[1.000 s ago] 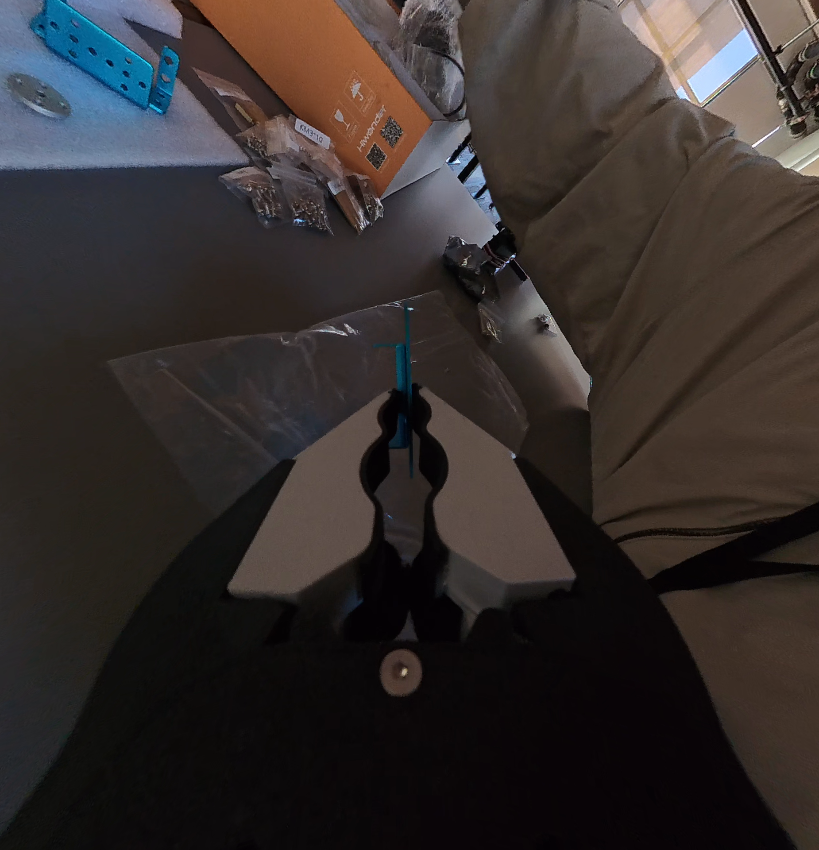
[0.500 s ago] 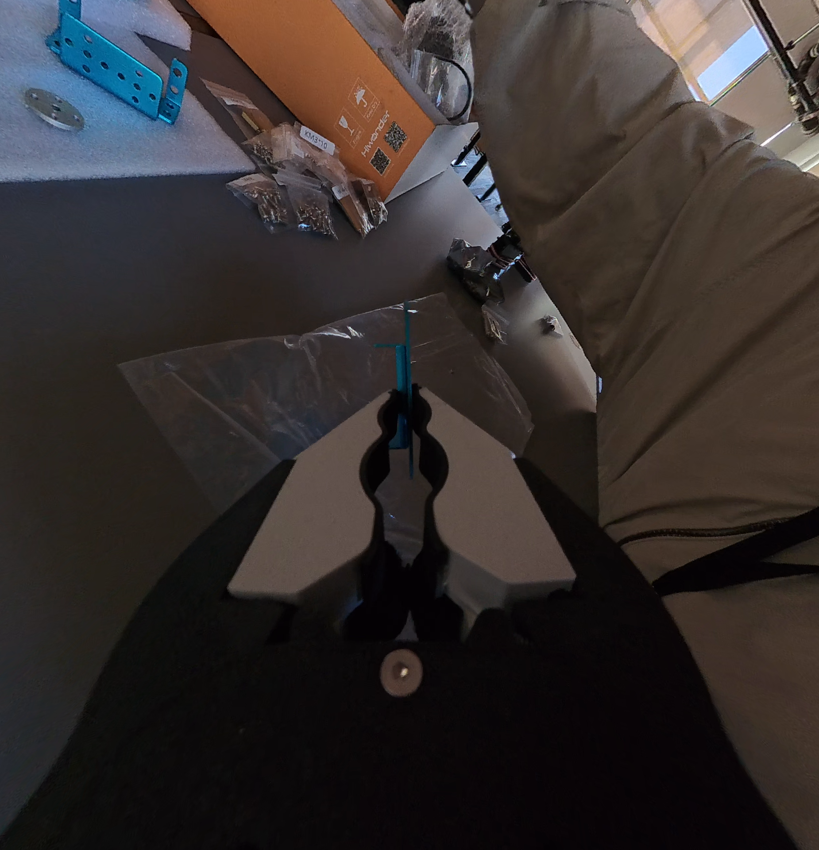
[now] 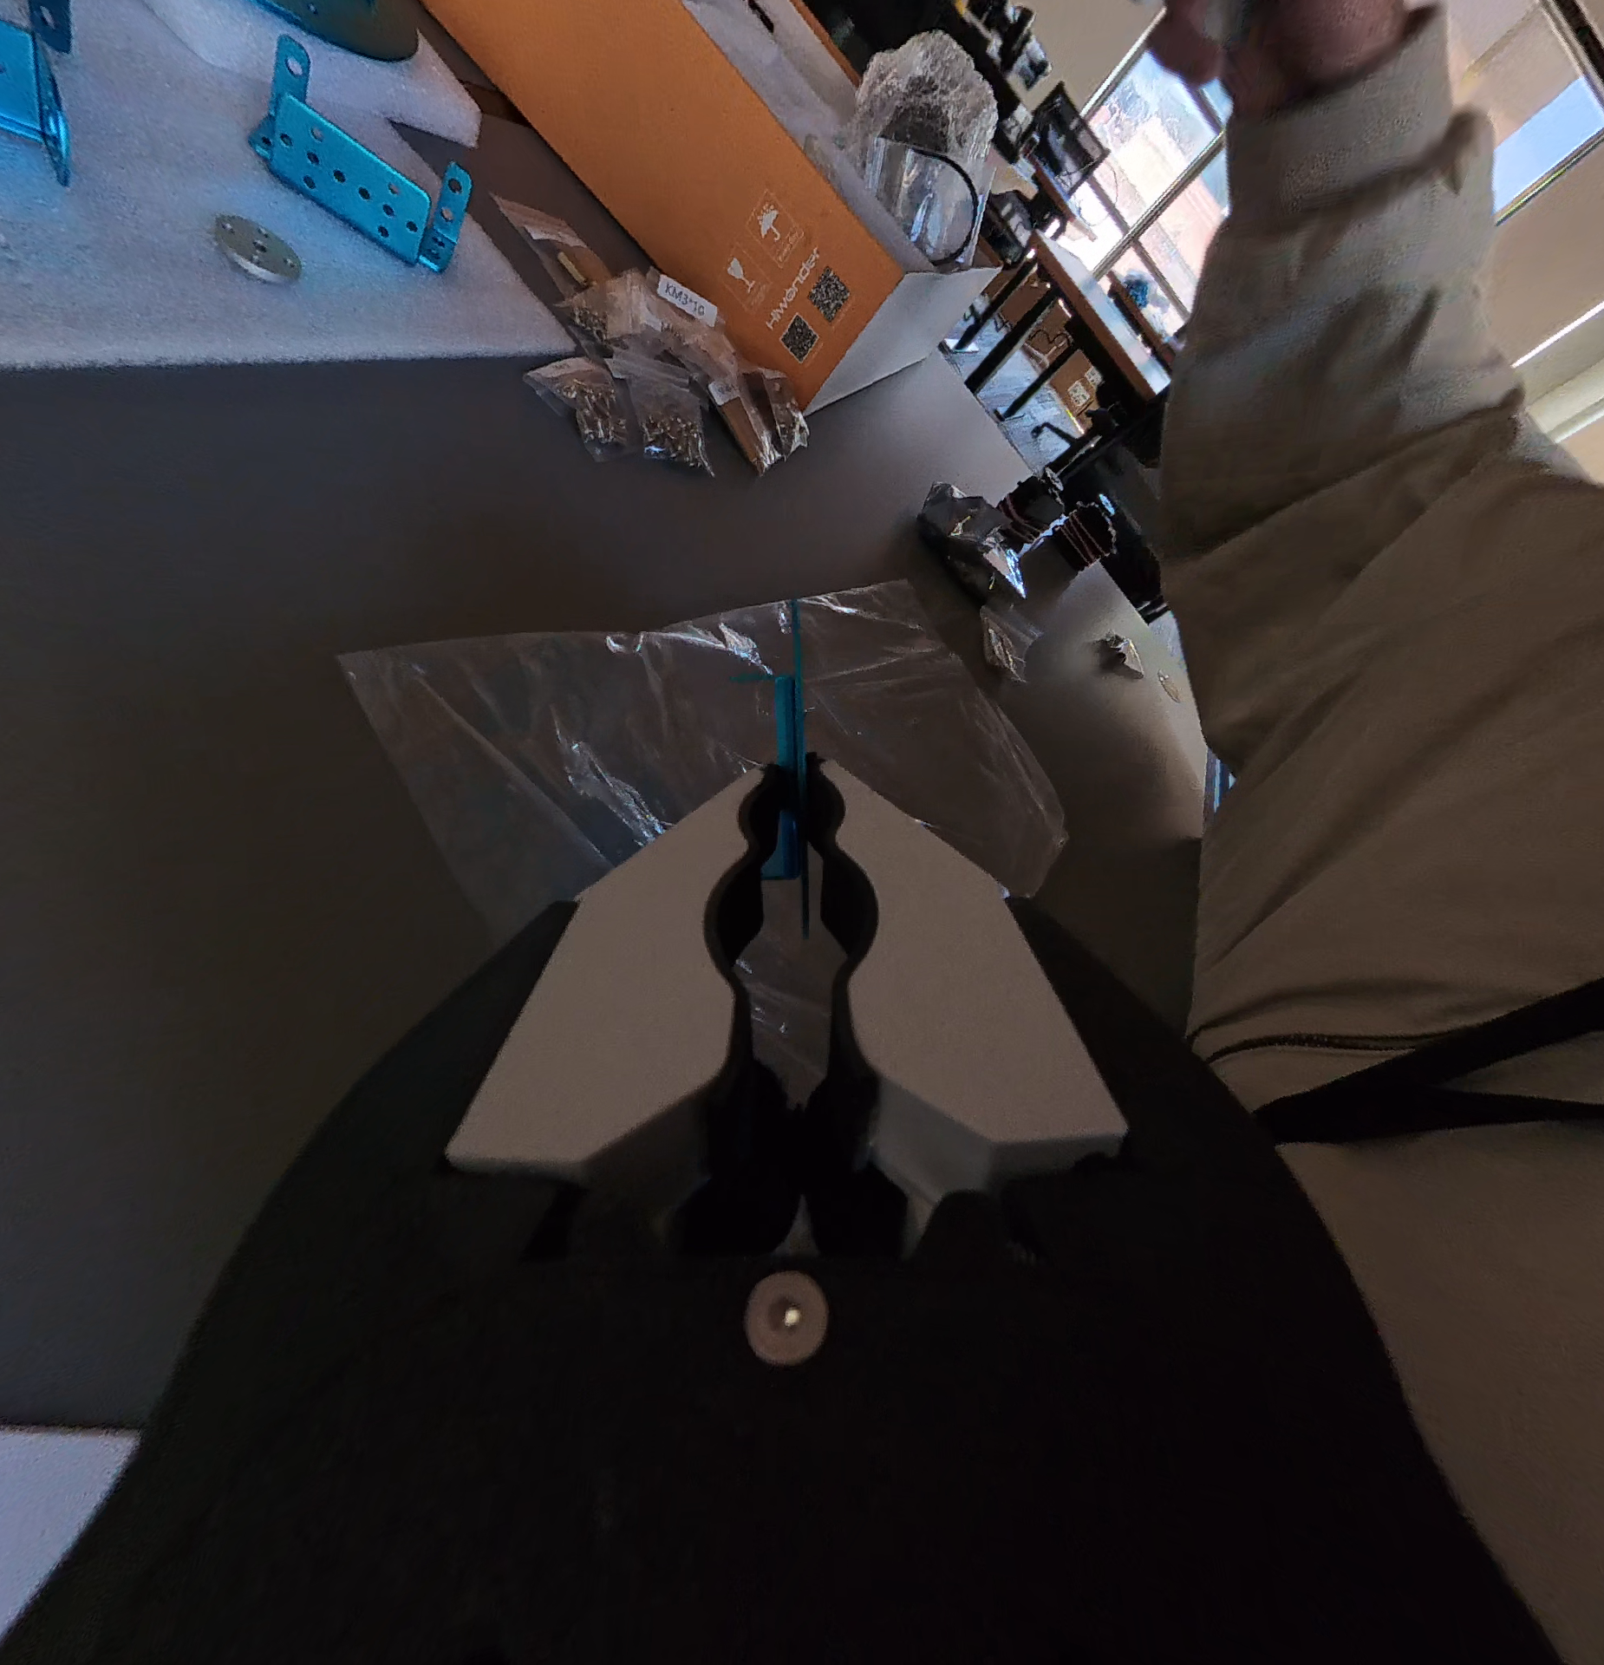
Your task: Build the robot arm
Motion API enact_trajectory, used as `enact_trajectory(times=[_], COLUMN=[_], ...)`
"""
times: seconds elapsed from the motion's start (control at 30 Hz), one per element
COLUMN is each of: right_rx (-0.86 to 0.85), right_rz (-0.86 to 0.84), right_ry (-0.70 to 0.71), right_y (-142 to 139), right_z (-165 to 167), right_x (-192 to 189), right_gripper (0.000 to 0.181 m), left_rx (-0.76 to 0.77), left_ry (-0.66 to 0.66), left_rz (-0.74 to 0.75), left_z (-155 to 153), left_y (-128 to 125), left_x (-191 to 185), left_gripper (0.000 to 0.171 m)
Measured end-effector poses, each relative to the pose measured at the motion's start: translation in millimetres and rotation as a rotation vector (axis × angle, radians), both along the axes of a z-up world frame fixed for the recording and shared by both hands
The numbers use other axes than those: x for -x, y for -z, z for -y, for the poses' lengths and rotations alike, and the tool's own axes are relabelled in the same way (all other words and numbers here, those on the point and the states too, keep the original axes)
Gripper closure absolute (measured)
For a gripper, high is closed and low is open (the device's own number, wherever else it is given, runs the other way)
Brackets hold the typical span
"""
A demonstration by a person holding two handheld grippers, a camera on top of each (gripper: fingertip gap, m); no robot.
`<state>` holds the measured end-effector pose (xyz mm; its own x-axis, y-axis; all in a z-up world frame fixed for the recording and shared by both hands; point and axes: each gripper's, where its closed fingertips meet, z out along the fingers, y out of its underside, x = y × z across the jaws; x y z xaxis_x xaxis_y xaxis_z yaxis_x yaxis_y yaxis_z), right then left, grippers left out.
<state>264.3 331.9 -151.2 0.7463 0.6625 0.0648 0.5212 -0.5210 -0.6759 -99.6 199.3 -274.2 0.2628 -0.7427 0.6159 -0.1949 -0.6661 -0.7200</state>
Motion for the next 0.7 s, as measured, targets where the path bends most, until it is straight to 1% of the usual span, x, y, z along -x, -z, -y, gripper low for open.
enact_trajectory(times=[0.03,0.07,0.1,0.13,0.17,0.2,0.23,0.27,0.33,0.43,0.47,0.53,0.57,0.6,0.63,0.7], right_rx=[0.006,0.022,0.036,0.032,0.017,0.009,-0.011,-0.055,-0.119,-0.149,-0.156,-0.180,-0.191,-0.187,-0.186,-0.250], right_rz=[-0.077,-0.145,-0.185,-0.225,-0.265,-0.292,-0.323,-0.345,-0.330,-0.379,-0.423,-0.539,-0.593,-0.635,-0.653,-0.644], right_ry=[-0.022,-0.041,-0.051,-0.060,-0.060,-0.075,-0.090,-0.094,-0.104,-0.126,-0.132,-0.131,-0.120,-0.105,-0.117,-0.091], right_y=[1,7,17,29,41,53,63,70,83,95,95,90,88,87,86,86], right_z=[32,64,93,119,140,158,172,178,179,174,173,171,170,170,173,170], right_x=[26,52,75,98,120,143,165,181,205,227,233,237,236,234,232,221], right_gripper=[0.133,0.131,0.128,0.130,0.135,0.136,0.141,0.144,0.145,0.147,0.147,0.154,0.156,0.154,0.155,0.159], left_rx=[-0.007,-0.009,-0.009,-0.012,-0.015,-0.017,-0.016,-0.016,-0.010,-0.002,-0.008,-0.043,-0.071,-0.103,-0.135,-0.166], left_ry=[0.000,0.002,0.007,0.015,0.026,0.041,0.051,0.062,0.089,0.120,0.125,0.133,0.134,0.134,0.133,0.132], left_rz=[0.006,0.014,0.024,0.036,0.045,0.049,0.051,0.054,0.058,0.047,0.036,0.004,-0.017,-0.034,-0.043,-0.023], left_z=[0,1,3,5,7,10,13,15,20,25,26,26,25,22,19,14], left_y=[-2,-4,-6,-8,-10,-10,-9,-9,-7,-5,-6,-8,-8,-9,-10,-13], left_x=[0,0,-1,-3,-5,-7,-10,-12,-18,-27,-30,-33,-34,-36,-37,-43], left_gripper=[0.168,0.168,0.168,0.168,0.168,0.168,0.168,0.168,0.168,0.168,0.168,0.168,0.168,0.168,0.168,0.168])
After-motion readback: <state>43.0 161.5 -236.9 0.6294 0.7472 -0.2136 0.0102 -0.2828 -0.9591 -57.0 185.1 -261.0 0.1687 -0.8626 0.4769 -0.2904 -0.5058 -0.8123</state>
